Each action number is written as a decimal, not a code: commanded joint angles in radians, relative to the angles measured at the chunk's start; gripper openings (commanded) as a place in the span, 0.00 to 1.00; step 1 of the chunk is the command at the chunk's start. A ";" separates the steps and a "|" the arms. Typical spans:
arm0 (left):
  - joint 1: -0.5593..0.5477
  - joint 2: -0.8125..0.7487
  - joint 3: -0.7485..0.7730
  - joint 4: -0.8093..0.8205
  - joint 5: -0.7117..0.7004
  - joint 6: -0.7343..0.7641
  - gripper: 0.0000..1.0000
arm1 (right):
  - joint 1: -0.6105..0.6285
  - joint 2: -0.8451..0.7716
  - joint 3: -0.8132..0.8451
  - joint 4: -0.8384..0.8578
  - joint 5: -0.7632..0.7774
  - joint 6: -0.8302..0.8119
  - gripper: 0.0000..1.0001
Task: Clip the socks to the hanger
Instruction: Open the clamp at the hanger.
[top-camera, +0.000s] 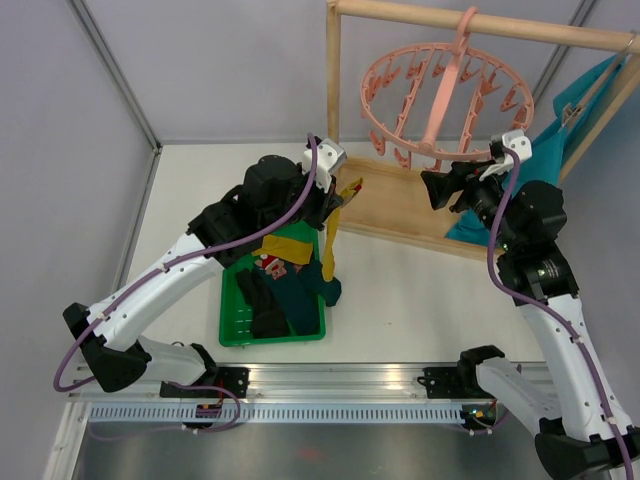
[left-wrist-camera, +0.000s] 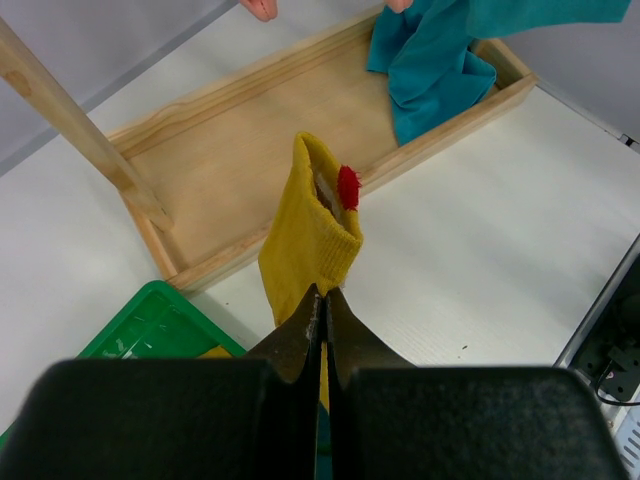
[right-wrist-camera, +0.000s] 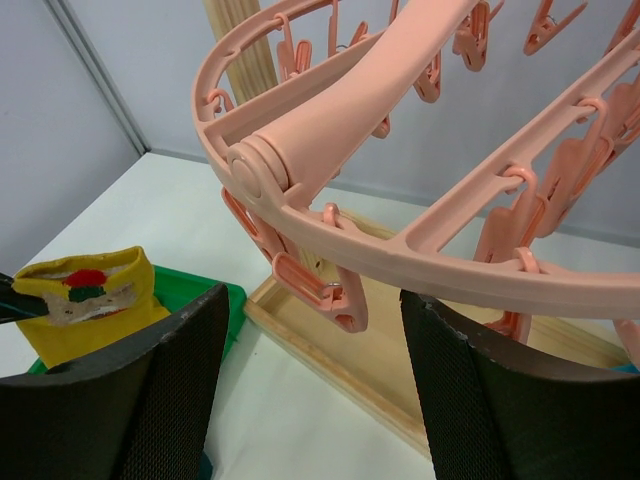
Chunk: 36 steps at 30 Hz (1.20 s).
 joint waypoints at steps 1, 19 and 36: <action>-0.008 0.002 0.020 0.040 0.015 -0.012 0.02 | 0.010 0.009 -0.005 0.083 0.006 -0.030 0.76; -0.008 0.004 0.021 0.034 0.015 -0.012 0.02 | 0.073 0.063 0.032 0.104 0.047 -0.062 0.70; -0.009 -0.001 0.015 0.022 0.009 -0.002 0.02 | 0.154 0.043 -0.019 0.138 0.167 -0.105 0.70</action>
